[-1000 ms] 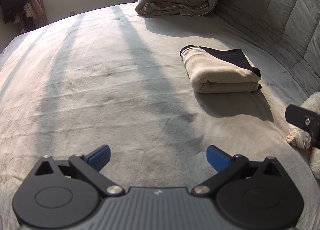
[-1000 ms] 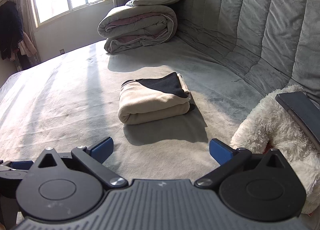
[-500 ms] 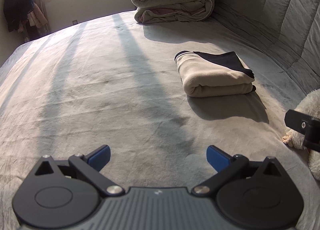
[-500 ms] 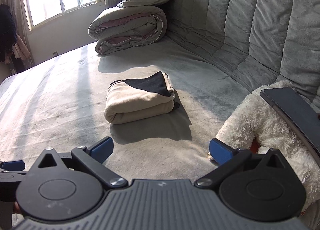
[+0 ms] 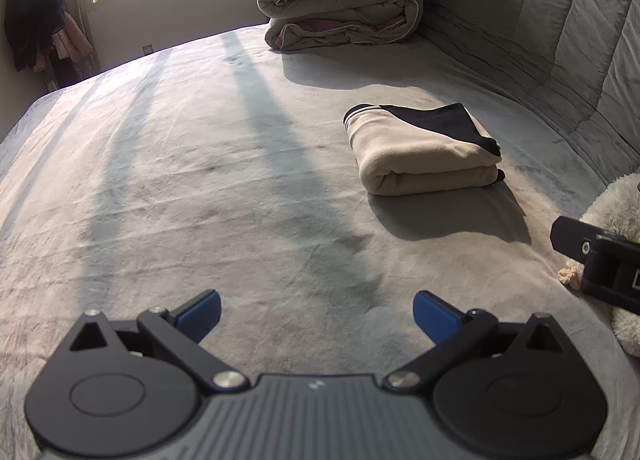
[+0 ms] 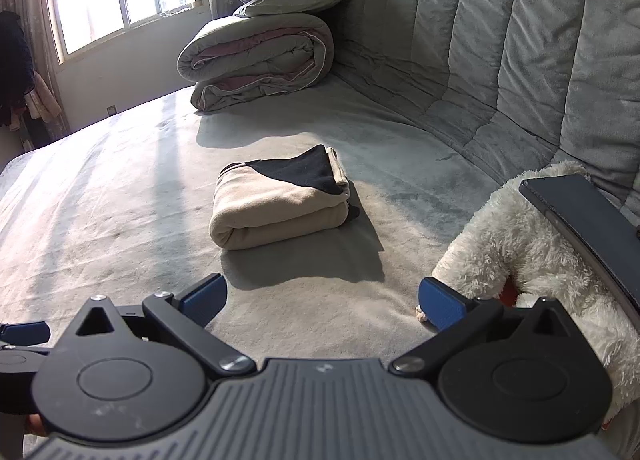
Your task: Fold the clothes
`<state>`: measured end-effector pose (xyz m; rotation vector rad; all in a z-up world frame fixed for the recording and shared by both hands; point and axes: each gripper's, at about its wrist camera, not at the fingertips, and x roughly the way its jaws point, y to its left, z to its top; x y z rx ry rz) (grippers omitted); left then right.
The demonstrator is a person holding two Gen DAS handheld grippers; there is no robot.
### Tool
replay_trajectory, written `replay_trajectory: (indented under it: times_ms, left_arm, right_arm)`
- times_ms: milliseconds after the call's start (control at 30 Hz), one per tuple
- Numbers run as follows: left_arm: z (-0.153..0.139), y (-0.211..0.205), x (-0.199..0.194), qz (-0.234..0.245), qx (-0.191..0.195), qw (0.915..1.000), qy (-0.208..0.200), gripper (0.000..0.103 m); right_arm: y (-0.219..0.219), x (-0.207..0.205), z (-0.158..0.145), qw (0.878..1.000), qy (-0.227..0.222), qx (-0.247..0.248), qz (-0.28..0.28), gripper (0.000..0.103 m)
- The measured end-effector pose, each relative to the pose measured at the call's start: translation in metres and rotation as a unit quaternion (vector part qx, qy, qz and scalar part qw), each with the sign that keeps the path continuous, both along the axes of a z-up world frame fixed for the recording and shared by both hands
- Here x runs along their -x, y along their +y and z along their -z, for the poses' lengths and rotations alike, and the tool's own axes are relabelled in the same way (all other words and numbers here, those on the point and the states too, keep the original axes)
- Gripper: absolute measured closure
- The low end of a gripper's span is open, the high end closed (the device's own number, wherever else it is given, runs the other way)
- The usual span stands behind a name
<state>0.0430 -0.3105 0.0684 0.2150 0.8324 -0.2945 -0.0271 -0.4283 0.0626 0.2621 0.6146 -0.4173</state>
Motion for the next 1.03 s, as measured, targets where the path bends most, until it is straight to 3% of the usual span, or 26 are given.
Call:
replay_trajectory:
  times_ms: [1033]
  left_arm:
    - [-0.014,0.026,-0.001,-0.004,-0.003,0.9999,0.01,0.001]
  right_arm:
    - [0.017,-0.011,0.004,1.0,0.014,0.018,-0.015,0.0]
